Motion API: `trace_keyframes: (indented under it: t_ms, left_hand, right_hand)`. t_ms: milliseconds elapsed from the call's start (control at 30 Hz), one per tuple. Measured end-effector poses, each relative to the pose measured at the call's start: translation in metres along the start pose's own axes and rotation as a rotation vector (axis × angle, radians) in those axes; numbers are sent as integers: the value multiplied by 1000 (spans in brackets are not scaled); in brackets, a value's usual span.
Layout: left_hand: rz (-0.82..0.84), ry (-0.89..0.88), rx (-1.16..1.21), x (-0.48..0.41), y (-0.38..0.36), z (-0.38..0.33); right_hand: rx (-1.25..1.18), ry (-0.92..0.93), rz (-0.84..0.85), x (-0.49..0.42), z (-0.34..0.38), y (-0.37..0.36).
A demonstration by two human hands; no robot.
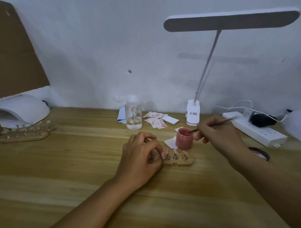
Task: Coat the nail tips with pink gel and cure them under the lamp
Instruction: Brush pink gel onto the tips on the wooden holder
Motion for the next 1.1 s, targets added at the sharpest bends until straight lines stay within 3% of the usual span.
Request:
trace_keyframes:
  t_ms: [167, 333, 400, 467, 567, 633, 900, 1100]
  left_hand:
    - [-137, 4, -18, 1, 15, -8]
    - [-146, 23, 59, 2, 21, -8]
    - [-148, 16, 78, 2, 22, -9]
    - [-149, 11, 91, 1, 22, -8]
    - [-129, 5, 93, 0, 21, -7]
    - [-128, 15, 103, 1, 20, -7]
    - [-119, -5, 68, 1, 20, -9]
    - [-118, -15, 82, 2, 21, -11]
  right_hand:
    - [211, 5, -2, -17, -4, -13]
    - [270, -48, 3, -22, -17, -19]
    - [158, -22, -90, -13, -15, -12]
    - [-148, 13, -159, 6, -13, -4]
    - [-568, 1, 64, 45, -13, -17]
    - [-637, 13, 140, 68, -14, -23]
    - [-474, 290, 128, 93, 0, -28]
    - [-403, 318, 178, 90, -1, -33]
Point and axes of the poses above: each hand's wrist, its own x-axis away from the middle knuckle, its own y-axis out of the back of the hand, z = x × y, the point moved 6 cm from there along -x, towards the middle knuckle, and after that the axes turned 15 degrees about -x, right-handed, at the moved point
